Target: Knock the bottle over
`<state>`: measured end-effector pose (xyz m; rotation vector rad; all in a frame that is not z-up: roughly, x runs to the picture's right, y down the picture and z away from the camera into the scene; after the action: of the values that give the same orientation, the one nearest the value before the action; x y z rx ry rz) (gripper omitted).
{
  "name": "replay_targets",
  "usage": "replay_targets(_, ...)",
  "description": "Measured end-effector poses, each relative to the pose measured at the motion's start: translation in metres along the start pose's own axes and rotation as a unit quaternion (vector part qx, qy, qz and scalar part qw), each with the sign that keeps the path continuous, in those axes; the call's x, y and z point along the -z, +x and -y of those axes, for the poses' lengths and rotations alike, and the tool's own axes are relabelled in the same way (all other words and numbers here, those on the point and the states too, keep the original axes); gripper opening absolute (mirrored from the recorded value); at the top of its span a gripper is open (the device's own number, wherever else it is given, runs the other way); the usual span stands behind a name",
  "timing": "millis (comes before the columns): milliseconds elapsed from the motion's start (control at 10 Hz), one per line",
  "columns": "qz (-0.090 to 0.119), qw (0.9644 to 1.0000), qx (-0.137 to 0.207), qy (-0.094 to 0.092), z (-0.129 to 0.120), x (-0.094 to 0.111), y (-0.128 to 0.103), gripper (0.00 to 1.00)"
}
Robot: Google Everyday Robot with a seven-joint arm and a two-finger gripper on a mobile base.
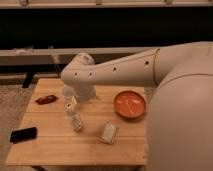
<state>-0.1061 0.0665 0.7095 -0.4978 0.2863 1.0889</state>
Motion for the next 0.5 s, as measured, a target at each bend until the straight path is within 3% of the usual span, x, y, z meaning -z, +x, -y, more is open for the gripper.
replay_targets(400, 0.003, 1.0000, 0.001, 0.004, 0.005, 0.000, -0.003, 0.80)
replay_targets(500, 0.006, 1.0000, 0.005, 0.001, -0.004, 0.000, -0.011, 0.80)
